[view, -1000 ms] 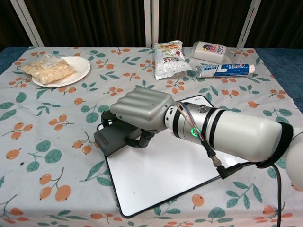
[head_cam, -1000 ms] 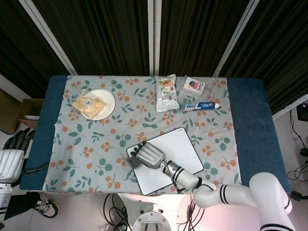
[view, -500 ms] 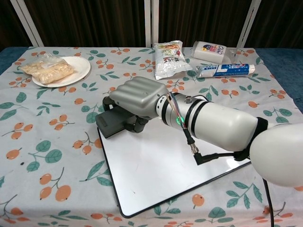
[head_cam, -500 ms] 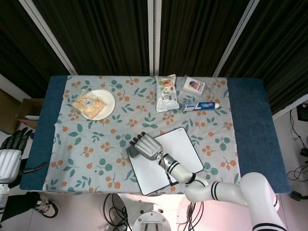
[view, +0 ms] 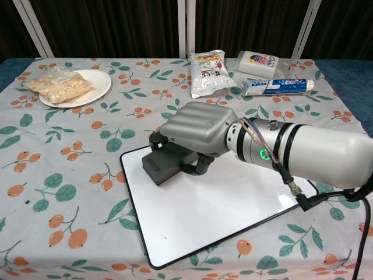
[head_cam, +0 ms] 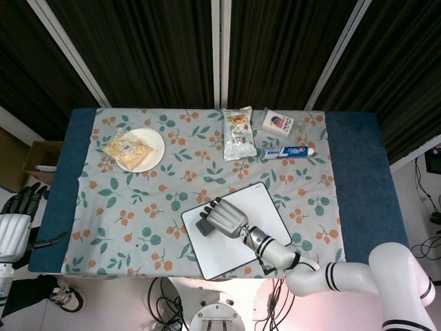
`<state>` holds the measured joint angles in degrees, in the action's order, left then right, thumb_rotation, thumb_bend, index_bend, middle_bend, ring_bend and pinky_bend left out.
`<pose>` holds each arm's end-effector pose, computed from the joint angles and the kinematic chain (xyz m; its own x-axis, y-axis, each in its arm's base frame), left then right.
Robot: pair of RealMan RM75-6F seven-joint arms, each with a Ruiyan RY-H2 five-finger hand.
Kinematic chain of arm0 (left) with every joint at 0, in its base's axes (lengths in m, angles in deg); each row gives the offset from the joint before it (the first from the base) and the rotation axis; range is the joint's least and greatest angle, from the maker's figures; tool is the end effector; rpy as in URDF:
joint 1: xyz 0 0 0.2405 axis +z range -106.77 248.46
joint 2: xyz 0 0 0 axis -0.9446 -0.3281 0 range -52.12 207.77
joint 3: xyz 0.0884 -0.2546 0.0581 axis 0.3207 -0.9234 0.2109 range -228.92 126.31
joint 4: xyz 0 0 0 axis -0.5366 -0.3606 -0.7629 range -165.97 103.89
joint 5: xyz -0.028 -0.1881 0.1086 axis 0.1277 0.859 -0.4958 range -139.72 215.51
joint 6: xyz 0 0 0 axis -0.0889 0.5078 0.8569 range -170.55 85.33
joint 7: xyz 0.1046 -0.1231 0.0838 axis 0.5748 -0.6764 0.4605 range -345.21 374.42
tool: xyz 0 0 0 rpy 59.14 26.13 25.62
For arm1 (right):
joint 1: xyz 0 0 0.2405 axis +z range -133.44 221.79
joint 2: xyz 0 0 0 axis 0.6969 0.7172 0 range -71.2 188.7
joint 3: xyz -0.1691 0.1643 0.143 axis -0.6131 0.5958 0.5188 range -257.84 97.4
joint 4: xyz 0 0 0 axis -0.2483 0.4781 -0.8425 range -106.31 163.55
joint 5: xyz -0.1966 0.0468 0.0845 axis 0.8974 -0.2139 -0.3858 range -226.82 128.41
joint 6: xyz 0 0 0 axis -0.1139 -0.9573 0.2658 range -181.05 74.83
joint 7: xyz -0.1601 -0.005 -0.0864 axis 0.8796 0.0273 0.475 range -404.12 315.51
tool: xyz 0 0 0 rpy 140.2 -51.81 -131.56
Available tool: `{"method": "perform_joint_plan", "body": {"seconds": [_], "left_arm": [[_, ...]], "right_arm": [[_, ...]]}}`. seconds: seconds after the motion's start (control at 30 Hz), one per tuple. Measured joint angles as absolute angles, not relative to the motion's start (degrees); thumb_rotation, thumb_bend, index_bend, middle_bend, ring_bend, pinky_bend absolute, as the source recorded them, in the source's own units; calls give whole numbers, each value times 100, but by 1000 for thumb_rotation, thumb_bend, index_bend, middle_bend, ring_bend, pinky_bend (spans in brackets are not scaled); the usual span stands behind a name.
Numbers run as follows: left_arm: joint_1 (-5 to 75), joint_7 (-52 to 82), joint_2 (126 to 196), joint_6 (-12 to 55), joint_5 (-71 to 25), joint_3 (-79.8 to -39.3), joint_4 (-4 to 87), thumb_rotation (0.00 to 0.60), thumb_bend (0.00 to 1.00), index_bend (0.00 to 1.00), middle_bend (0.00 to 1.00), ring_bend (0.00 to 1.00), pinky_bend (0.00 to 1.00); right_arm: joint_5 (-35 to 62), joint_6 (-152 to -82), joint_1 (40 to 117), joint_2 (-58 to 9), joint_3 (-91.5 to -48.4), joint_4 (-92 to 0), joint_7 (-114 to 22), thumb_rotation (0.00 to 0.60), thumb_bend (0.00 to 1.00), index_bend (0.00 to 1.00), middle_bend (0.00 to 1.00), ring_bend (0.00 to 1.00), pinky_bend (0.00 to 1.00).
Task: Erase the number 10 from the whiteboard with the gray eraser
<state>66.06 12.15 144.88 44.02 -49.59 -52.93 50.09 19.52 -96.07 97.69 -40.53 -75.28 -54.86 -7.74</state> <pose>-0.3627 0.2188 0.1618 0.4883 -0.0123 0.8726 0.8723 -0.0234 -0.4885 -0.0630 -0.3288 -0.1469 0.7582 -0.1817 0.6262 -0.4939 -0.7869 0.3698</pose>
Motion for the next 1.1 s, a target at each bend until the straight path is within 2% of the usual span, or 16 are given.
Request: {"method": "perform_joint_plan", "body": {"seconds": [0.13,0.27,0.73,1.1], "left_arm": [[6598,1245,14485,4404,-4980,-5291,5041,344,36,43,34,57,167],[6605,1252,14466,4393,-4945,-5296,5045,345,35,43,34,57,167],[6614,1039,14495,4324,-4830,-5336,4831,344,35,43,34,57,167],[6614,1024,14510,4329,-4855,-5327,4806,345,35,43,34,57,167]], "right_arm": [[1885,-9574,9762,-4096,-7608,-5588,-794,600,409,563,480,407,475],[1855,-9556,9825,-4401,-7545,-5315,-883,600,409,564,480,407,476],[1626,-9539,10194,-5151,-6937,-4312,-1451,600,409,564,477,407,472],[1572,-9797,10247,-5033,-6813,-4188,-1343,600,412,562,473,408,467]]}}
